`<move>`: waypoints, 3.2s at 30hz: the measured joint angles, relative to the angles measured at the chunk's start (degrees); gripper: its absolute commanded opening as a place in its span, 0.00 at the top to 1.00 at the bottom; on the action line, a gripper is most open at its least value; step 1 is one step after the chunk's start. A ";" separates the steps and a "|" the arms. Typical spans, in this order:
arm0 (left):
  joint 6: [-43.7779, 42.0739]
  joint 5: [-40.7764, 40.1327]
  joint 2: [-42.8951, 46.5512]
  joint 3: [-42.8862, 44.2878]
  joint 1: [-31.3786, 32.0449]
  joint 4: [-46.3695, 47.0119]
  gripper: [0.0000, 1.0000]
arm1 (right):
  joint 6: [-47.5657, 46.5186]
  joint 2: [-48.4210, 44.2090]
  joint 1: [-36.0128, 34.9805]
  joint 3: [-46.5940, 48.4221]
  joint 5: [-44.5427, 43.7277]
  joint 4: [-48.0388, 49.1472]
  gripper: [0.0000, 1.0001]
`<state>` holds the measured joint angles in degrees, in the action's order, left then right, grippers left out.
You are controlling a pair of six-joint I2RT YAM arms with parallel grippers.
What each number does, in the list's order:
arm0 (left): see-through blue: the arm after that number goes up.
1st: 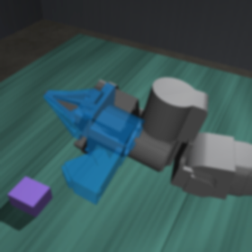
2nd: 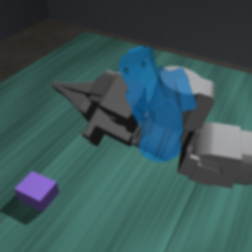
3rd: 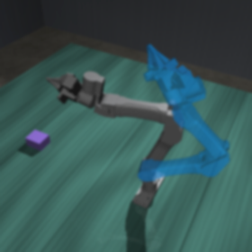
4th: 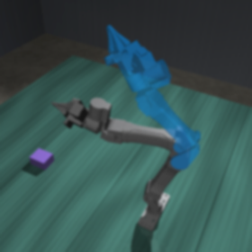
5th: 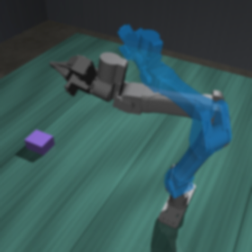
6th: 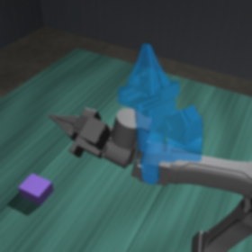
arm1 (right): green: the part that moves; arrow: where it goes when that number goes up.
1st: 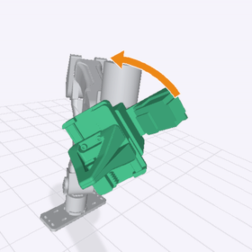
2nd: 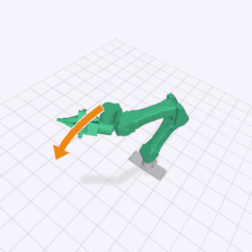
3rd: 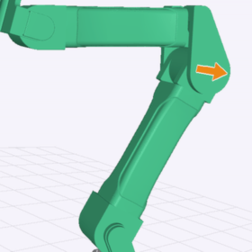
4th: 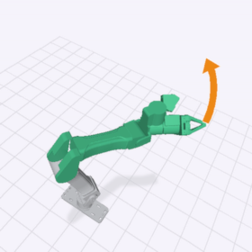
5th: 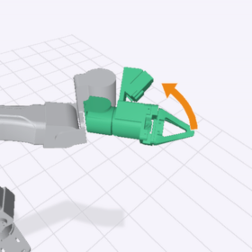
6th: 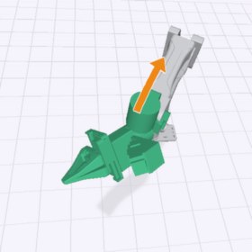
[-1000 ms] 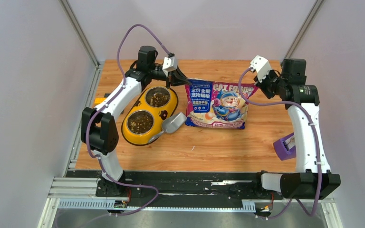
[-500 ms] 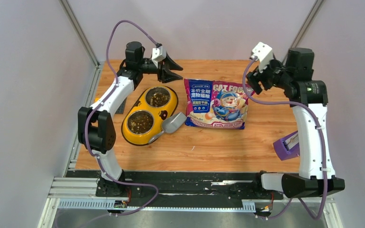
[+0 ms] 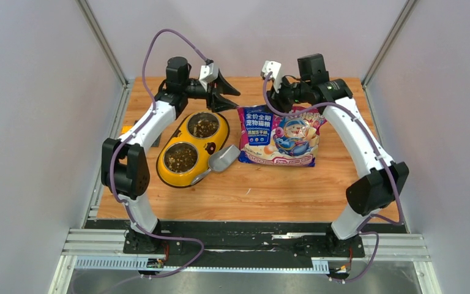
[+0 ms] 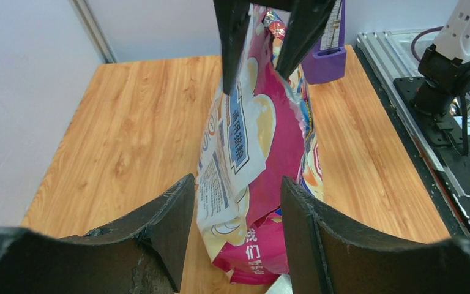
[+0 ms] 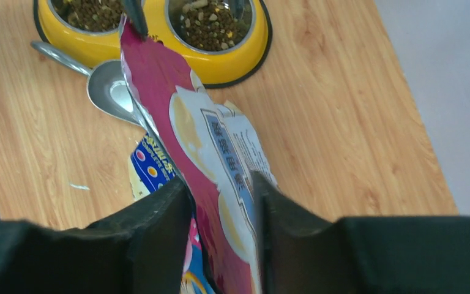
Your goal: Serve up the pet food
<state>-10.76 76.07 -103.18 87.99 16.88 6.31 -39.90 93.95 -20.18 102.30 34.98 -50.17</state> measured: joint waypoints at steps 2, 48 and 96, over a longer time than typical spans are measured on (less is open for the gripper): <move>-0.09 -0.02 0.37 0.00 -0.04 -0.48 0.38 | 0.13 2.23 -0.35 1.51 1.62 -0.09 0.72; -20.98 -4.52 -1.31 7.65 3.54 -25.16 1.00 | -3.82 10.10 -7.37 8.11 1.38 -0.68 1.00; -36.35 -4.50 -1.31 11.37 1.14 -39.28 1.00 | -9.29 -16.59 16.55 -15.69 -19.08 -5.33 1.00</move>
<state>-47.11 71.57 -104.49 99.35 18.02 -32.97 -49.19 77.36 -3.64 86.61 15.90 -55.51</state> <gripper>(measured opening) 0.006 0.006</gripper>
